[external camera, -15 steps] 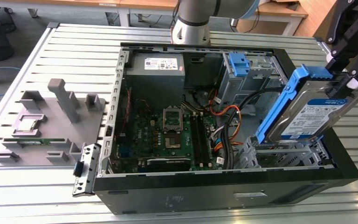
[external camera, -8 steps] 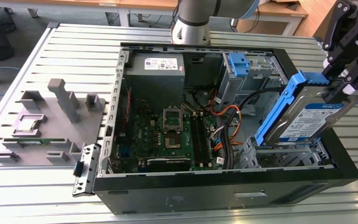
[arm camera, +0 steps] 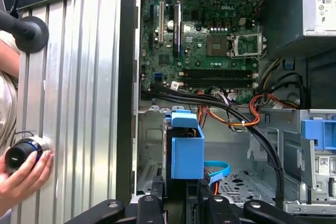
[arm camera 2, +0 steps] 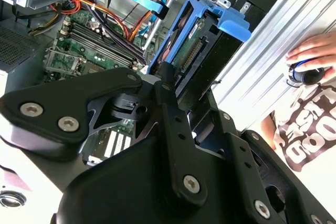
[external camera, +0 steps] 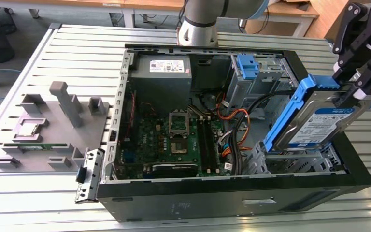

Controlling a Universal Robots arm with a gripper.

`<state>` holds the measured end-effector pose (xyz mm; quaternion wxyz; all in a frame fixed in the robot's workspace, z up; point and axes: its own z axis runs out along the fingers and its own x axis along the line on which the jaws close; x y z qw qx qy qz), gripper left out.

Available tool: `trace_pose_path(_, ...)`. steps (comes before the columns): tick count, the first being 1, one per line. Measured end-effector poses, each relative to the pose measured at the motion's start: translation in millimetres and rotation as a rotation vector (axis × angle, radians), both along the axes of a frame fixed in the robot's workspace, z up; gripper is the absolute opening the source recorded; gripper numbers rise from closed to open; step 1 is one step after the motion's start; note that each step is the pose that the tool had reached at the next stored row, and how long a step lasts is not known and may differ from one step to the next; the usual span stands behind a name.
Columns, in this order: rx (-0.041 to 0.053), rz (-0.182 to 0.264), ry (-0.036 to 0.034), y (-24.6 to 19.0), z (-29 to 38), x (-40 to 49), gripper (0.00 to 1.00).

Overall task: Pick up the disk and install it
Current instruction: 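Pick up the disk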

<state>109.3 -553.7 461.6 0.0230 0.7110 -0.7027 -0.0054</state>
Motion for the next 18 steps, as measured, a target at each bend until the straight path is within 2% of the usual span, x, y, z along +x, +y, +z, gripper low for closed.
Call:
trace_pose_path(5,0.0073,0.0,0.0,-0.2,-2.7,0.0,0.35)
trace_pose_path(12,0.0074,0.0,0.0,-0.8,-7.7,0.0,0.35)
trace_pose_path(16,0.0074,0.0,0.0,-0.8,-8.3,0.0,0.35)
trace_pose_path(18,0.013,0.0,0.0,-0.9,-8.6,0.0,0.35)
